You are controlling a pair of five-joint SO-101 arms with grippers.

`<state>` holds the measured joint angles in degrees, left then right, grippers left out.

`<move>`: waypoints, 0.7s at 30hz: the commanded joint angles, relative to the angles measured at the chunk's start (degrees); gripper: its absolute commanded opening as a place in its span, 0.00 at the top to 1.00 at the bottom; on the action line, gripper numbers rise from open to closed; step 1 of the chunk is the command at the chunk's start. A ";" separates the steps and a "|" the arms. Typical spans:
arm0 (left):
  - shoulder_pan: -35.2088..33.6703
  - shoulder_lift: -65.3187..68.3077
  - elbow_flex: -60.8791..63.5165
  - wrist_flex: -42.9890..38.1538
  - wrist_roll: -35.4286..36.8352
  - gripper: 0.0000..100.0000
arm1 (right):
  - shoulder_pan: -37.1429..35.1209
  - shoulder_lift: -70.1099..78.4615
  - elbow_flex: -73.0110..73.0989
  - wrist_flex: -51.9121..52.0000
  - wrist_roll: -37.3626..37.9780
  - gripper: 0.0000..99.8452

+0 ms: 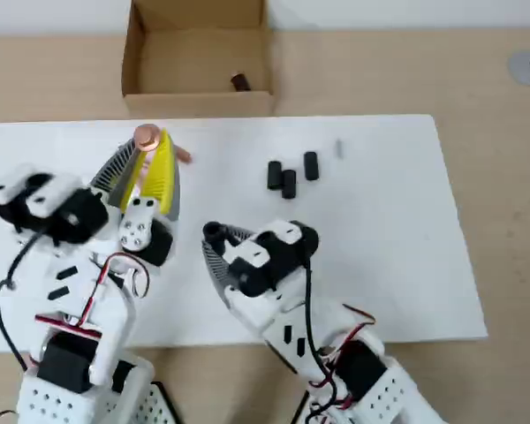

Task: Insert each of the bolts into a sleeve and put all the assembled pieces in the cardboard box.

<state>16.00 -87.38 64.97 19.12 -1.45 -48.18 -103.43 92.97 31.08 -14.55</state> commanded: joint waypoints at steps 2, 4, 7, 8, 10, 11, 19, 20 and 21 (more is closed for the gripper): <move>1.23 -0.66 -0.35 1.14 -1.23 1.00 | -3.65 -9.01 -0.04 -1.85 -0.44 0.99; 2.20 -1.10 -0.44 2.37 0.53 1.00 | -5.32 -9.01 0.66 -1.85 -0.53 0.99; 4.13 -5.14 -0.35 5.80 4.31 1.00 | -5.76 -9.01 2.86 -1.85 -0.53 0.99; 4.84 -7.43 -0.35 7.91 4.66 1.00 | -5.76 -9.01 3.47 -2.29 -0.35 0.99; 6.68 -12.35 -0.35 12.40 4.84 1.00 | -5.49 -9.01 3.65 -3.08 -0.35 0.99; 7.74 -14.99 -0.35 15.03 4.84 1.00 | -5.41 -9.01 3.56 -3.78 -0.35 0.99; 9.76 -17.45 -7.82 33.85 7.47 0.99 | -4.79 -9.01 3.56 -4.57 -0.35 0.99; 9.67 -17.45 -8.44 34.02 7.65 0.99 | -4.79 -9.01 3.56 -4.57 -0.35 0.99; 9.67 -17.45 -8.70 34.11 7.65 0.99 | -4.79 -9.01 3.56 -4.57 -0.35 0.99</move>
<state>25.05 -104.26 60.40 52.35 5.41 -52.92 -103.43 96.57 28.26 -14.55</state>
